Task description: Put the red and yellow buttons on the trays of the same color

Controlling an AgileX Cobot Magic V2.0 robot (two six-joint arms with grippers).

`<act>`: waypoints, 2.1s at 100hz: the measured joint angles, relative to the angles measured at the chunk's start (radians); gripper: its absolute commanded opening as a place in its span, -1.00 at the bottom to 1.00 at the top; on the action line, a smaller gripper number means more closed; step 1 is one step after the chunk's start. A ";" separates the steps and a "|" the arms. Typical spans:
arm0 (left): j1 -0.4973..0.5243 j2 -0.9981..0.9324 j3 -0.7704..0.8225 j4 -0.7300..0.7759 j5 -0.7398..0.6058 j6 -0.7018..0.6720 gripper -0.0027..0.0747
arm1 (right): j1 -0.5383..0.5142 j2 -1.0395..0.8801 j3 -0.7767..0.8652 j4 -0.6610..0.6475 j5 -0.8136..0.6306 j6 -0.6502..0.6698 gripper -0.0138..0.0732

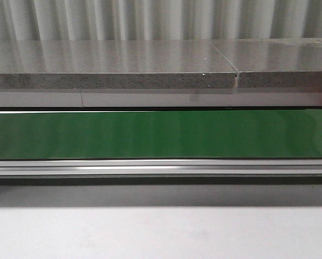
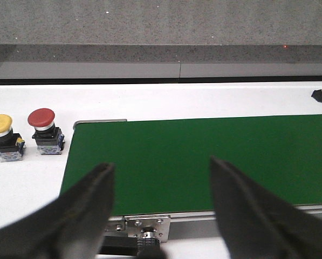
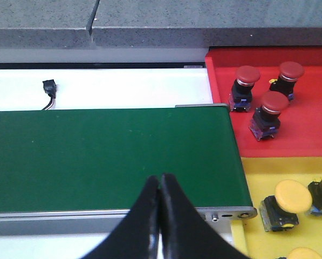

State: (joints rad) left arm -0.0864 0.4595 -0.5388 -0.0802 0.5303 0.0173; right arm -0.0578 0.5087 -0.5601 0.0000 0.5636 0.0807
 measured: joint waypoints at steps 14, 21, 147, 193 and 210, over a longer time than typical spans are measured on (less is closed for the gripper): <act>0.000 0.000 0.000 -0.004 0.000 0.000 0.79 | 0.000 0.000 0.000 0.000 0.000 0.000 -0.84; 0.000 0.000 0.000 -0.009 -0.006 -0.017 0.75 | 0.000 0.000 0.000 0.000 0.000 0.000 -0.84; 0.316 1.264 -0.743 -0.024 0.047 -0.312 0.66 | 0.000 0.000 0.000 0.000 -0.002 0.000 -0.84; 0.364 1.425 -0.820 -0.026 0.061 -0.317 0.66 | 0.000 0.000 0.000 0.000 -0.002 0.000 -0.84; 0.364 1.483 -0.860 -0.027 0.064 -0.319 0.66 | 0.000 0.000 0.000 0.000 -0.002 0.000 -0.84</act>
State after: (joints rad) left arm 0.2778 1.9429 -1.3990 -0.1075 0.5948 -0.3015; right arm -0.0578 0.5087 -0.5601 0.0000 0.5613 0.0807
